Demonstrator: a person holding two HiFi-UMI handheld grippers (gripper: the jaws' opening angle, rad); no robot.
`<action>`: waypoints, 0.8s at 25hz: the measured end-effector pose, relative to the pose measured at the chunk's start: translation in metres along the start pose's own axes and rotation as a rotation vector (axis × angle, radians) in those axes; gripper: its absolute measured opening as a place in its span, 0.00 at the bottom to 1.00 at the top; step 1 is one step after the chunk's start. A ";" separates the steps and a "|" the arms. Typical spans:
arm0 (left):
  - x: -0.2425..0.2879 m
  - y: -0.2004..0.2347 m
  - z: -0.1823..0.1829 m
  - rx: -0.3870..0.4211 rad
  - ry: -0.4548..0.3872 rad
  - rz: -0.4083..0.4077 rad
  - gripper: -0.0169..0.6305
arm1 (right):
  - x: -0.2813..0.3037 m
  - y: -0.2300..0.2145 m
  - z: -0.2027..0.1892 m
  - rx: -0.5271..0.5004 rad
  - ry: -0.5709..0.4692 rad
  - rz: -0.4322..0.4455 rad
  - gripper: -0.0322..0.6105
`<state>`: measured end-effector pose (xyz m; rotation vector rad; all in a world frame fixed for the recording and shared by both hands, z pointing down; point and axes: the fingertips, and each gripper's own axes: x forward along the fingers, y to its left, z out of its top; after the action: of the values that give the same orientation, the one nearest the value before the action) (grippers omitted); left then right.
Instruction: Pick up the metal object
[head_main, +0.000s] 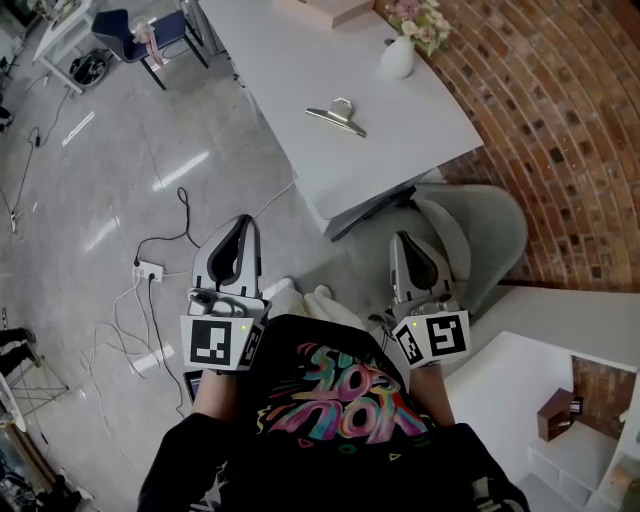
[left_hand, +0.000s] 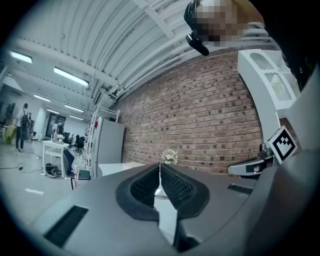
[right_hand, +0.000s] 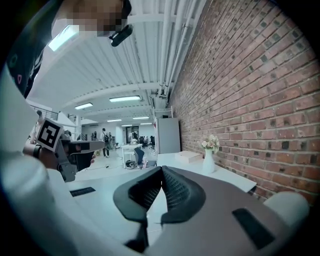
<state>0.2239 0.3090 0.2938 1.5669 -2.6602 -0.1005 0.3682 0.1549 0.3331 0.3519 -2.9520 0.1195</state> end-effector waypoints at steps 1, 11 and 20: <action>0.000 0.001 -0.002 0.002 0.002 0.005 0.07 | 0.003 0.000 -0.001 0.000 0.004 0.009 0.08; 0.029 0.043 -0.007 -0.015 -0.012 0.034 0.07 | 0.062 0.007 -0.011 -0.001 0.044 0.053 0.08; 0.143 0.149 0.006 -0.027 -0.015 -0.048 0.07 | 0.195 0.002 0.014 0.012 0.048 -0.043 0.08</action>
<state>0.0247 0.2565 0.3015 1.6289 -2.6209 -0.1496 0.1789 0.1112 0.3530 0.4078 -2.8953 0.1387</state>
